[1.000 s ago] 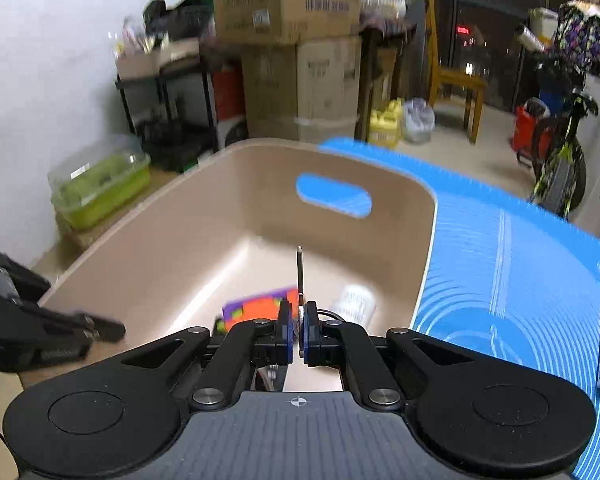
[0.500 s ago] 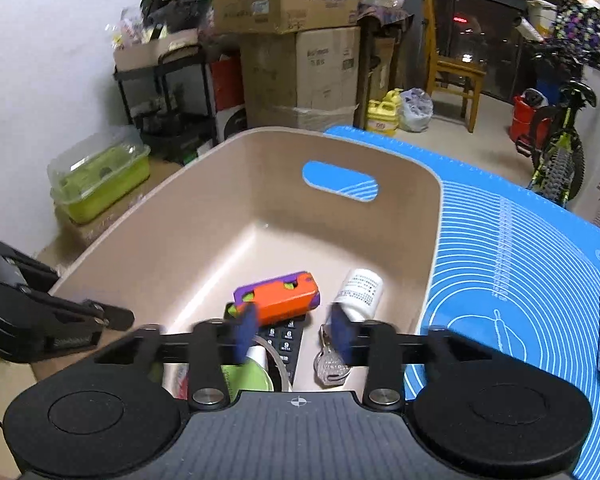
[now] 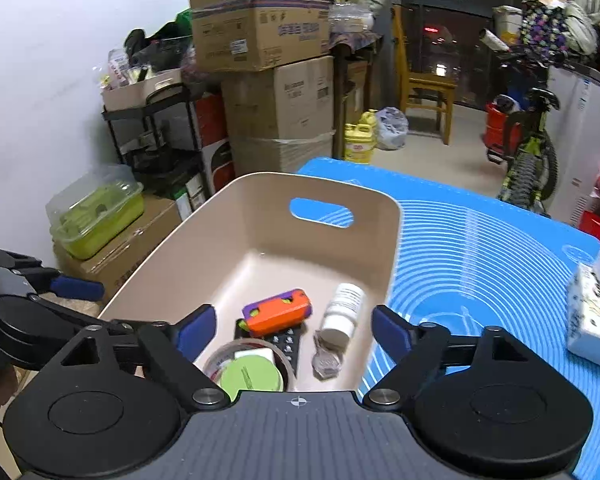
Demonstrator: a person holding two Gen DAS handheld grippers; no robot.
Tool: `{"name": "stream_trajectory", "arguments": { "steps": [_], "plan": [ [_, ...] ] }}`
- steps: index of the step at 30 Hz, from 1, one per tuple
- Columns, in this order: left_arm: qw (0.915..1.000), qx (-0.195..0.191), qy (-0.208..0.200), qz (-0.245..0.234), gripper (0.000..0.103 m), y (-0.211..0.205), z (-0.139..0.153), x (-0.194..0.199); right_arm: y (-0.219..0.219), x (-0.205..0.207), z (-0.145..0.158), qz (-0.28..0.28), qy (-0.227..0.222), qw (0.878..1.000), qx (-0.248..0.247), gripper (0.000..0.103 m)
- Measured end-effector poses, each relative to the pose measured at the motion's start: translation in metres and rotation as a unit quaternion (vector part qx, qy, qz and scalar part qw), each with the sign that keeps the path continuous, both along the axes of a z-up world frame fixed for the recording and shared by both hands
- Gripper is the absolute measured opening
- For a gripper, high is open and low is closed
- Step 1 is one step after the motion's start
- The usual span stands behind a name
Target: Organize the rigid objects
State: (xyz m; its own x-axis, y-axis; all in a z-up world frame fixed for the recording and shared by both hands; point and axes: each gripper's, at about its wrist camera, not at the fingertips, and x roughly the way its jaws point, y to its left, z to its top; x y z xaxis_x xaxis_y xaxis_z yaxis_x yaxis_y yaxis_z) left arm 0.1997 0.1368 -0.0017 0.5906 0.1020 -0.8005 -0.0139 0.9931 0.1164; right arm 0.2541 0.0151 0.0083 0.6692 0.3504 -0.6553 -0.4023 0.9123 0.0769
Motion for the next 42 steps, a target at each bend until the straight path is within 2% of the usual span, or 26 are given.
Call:
{"name": "stream_trajectory", "arguments": {
  "steps": [7, 24, 34, 42],
  "plan": [
    [0.9999, -0.001, -0.012, -0.003, 0.072, -0.01, 0.019, -0.024, -0.025, -0.023, 0.02, -0.031, 0.006, 0.999, 0.02, 0.094],
    [0.9989, -0.008, -0.045, -0.007, 0.072, -0.042, 0.058, -0.107, -0.063, -0.118, 0.064, -0.051, -0.024, 0.998, 0.008, 0.096],
    [0.9971, -0.013, -0.075, 0.003, 0.072, -0.056, 0.063, -0.147, -0.078, -0.162, 0.067, -0.058, -0.038, 0.998, 0.002, 0.096],
    [0.997, -0.008, -0.077, 0.007, 0.072, -0.063, 0.053, -0.172, -0.091, -0.19, 0.051, -0.074, -0.035, 0.997, 0.003, 0.096]
  ]
}}
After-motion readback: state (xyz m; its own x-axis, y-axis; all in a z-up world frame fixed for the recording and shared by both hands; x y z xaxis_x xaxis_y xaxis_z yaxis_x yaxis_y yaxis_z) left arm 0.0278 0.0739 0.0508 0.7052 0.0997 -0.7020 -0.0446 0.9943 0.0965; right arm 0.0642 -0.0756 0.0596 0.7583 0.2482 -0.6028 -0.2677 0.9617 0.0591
